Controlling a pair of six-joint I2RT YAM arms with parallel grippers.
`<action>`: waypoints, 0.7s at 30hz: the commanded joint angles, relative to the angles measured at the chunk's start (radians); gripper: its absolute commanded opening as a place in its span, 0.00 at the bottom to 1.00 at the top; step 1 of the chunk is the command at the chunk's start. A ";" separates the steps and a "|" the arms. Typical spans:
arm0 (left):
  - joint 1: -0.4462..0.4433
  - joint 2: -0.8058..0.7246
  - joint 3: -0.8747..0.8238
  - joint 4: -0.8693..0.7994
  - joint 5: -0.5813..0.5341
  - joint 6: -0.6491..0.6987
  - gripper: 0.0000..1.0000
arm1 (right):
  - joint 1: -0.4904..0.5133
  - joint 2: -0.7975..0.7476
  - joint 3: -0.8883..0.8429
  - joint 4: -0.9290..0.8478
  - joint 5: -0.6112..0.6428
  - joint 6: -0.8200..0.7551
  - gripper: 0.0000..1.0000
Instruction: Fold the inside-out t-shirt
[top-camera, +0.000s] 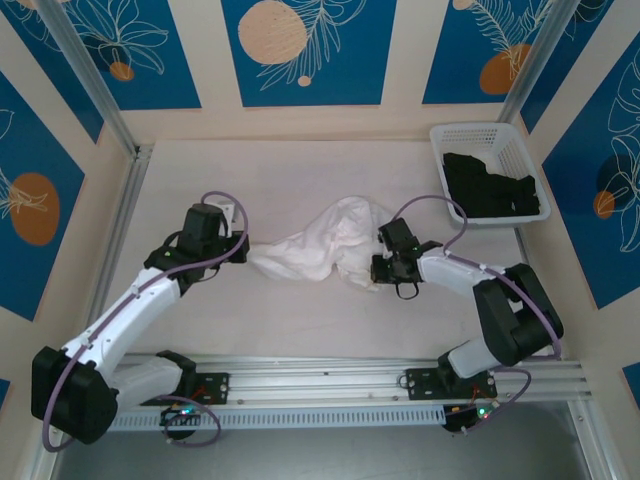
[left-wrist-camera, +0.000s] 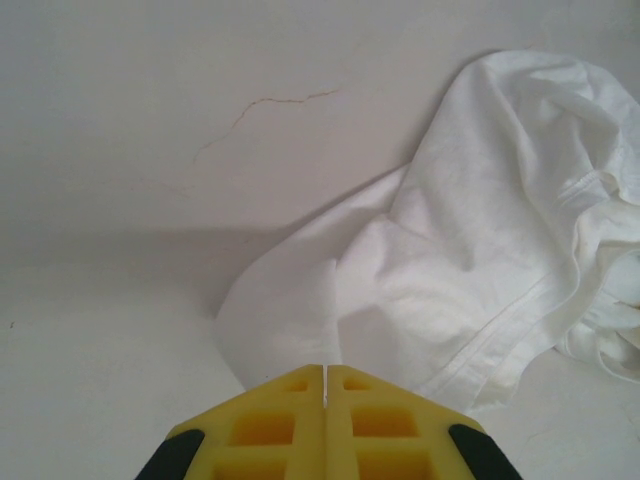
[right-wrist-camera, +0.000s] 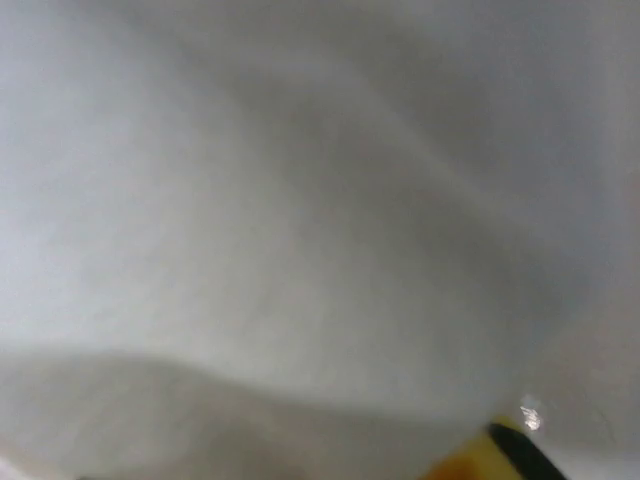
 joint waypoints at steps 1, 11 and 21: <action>0.022 -0.047 0.077 -0.029 -0.026 0.017 0.00 | -0.024 -0.175 0.120 -0.061 0.038 -0.068 0.14; 0.155 -0.124 0.311 -0.041 -0.008 -0.013 0.00 | -0.118 -0.361 0.542 -0.279 -0.103 -0.239 0.07; 0.282 -0.122 0.241 -0.008 0.052 -0.067 0.00 | -0.198 -0.248 0.305 -0.217 -0.029 -0.161 0.06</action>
